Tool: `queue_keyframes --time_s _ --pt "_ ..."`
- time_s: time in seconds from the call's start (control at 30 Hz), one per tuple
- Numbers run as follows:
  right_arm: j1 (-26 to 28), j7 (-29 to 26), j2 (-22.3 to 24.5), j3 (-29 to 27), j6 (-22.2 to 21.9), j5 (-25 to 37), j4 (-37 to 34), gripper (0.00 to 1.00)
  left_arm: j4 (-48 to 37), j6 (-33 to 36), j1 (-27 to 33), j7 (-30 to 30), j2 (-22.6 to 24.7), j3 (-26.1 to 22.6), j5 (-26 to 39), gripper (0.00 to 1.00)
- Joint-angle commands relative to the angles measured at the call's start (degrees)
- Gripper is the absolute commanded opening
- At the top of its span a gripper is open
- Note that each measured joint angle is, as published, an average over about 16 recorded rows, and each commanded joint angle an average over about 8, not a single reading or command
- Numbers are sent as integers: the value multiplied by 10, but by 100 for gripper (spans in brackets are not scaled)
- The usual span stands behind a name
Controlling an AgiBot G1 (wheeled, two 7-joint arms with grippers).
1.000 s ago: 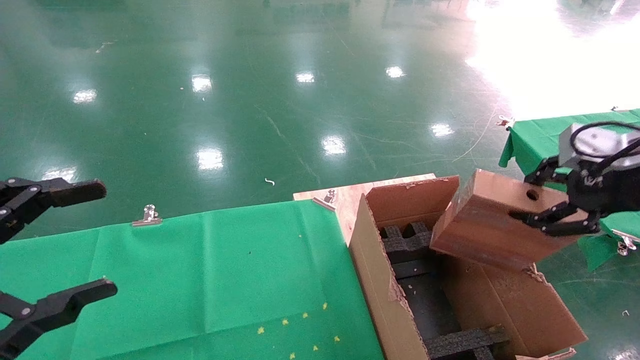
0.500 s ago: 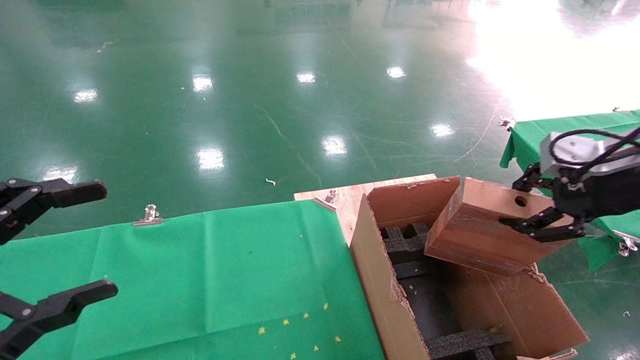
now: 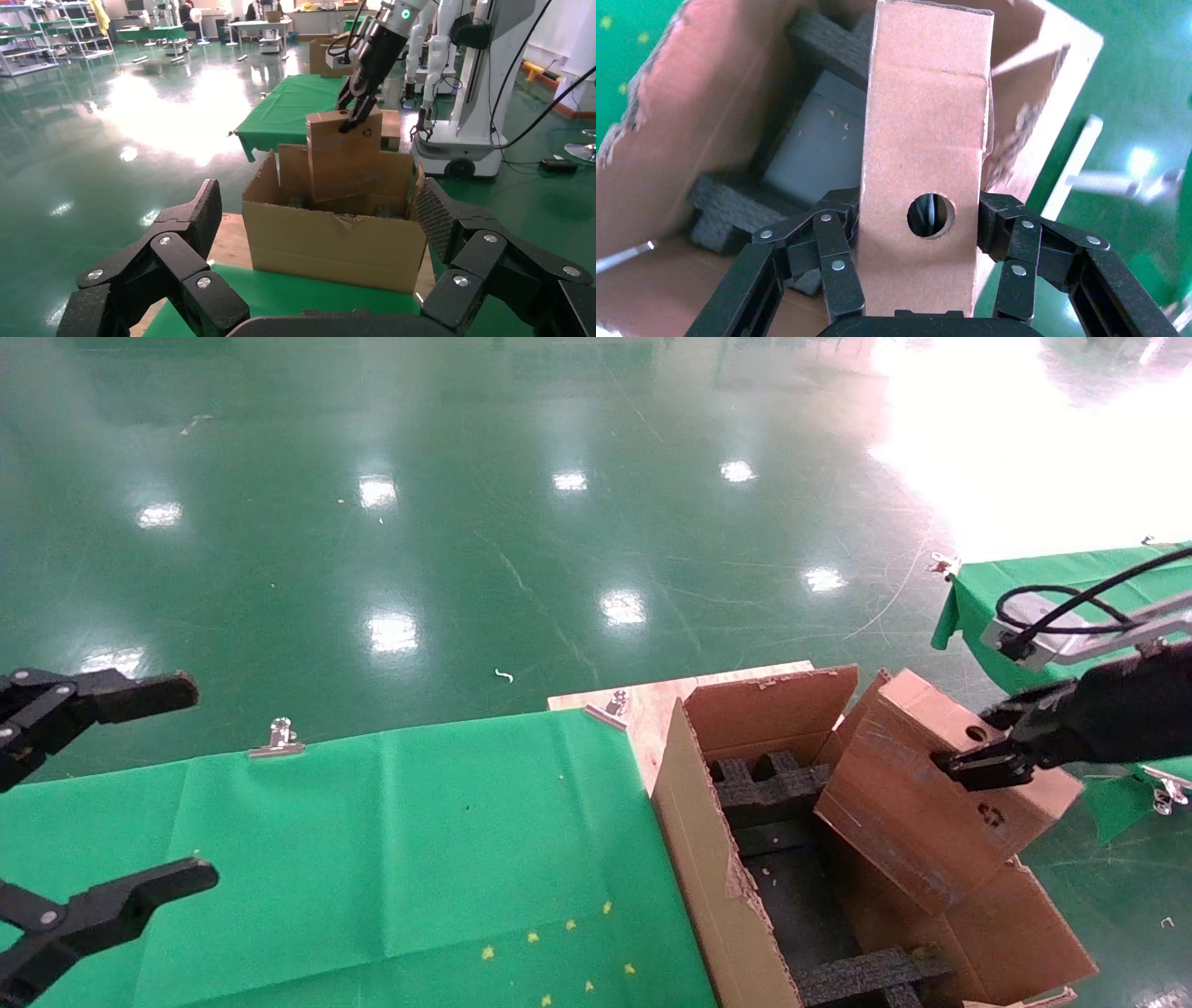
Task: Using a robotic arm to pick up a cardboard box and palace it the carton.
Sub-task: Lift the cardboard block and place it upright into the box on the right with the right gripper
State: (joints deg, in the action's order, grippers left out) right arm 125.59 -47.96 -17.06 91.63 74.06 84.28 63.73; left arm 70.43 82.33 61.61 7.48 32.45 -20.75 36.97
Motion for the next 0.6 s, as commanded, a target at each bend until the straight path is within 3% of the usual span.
queue_keyframes --time_s 0.03,0.2,0.33,0.6 --pt "-5 -72 12 6 -18 15 37 0 0 0 0 0 0 0 0 100" --pt "-20 -225 28 22 -64 90 109 0 0 0 0 0 0 0 0 100" --pt "-35 -316 26 34 -98 146 135 0 0 0 0 0 0 0 0 100" --pt "-58 -380 8 46 -130 173 140 0 0 0 0 0 0 0 0 100"
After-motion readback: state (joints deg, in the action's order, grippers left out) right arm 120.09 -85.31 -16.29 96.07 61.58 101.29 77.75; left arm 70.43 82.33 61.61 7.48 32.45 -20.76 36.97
